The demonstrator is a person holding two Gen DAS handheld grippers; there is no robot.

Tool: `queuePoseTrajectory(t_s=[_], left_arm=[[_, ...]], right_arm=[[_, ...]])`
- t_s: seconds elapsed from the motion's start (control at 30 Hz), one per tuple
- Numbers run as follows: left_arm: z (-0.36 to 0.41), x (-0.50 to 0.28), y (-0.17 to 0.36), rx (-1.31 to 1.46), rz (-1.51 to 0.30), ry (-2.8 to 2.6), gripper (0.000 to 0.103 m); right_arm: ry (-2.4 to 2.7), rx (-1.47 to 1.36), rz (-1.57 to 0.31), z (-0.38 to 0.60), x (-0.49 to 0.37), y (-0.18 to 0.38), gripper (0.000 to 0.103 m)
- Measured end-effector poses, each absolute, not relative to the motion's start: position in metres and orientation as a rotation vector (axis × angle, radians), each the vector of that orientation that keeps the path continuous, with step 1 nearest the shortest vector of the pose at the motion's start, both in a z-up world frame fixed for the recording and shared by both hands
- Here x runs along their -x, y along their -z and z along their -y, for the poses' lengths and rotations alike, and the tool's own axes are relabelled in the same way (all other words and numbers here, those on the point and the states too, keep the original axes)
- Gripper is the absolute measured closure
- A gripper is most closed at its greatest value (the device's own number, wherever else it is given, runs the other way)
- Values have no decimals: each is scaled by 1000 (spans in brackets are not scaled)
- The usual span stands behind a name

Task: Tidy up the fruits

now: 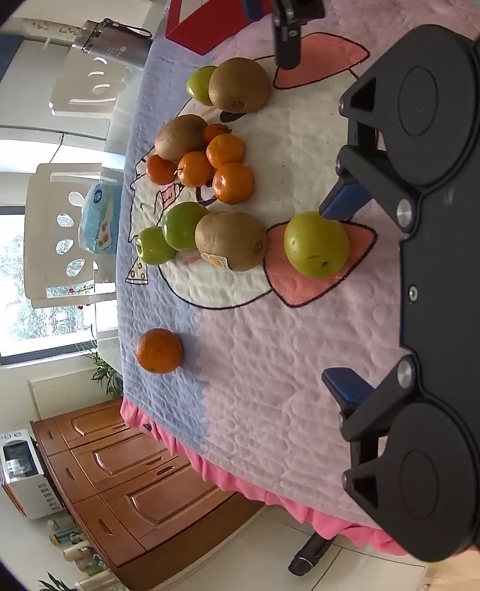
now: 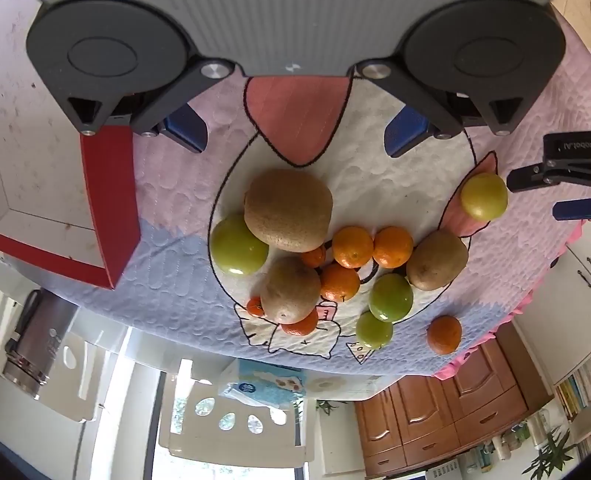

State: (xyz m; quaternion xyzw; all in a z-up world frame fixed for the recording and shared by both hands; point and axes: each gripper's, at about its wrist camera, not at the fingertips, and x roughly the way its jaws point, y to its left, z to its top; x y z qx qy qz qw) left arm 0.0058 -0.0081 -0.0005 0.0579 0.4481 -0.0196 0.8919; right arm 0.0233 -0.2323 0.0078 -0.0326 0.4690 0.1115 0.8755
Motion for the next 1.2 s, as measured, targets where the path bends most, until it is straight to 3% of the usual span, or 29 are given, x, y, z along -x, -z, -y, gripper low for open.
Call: queuePoseTrajectory(t_s=[0.37,0.6,0.83,1.2], left_arm=[[-4,-55,-33,-110,-1041,104,0],[-26,-75,-87,2,-1093,119,1],[-23,-100,-88,-73,-1193,12,1],[-13,-102,-81,-26,-1229,-21,1]], right_arm=[[-281,105,-1107,228,-85,-10,0],[-180,-111,-1250,234,-115,-34,0],[-112,-167,-1189,226,-109,-73,0],[-165,-48,-1121,217,-107,-83,0]])
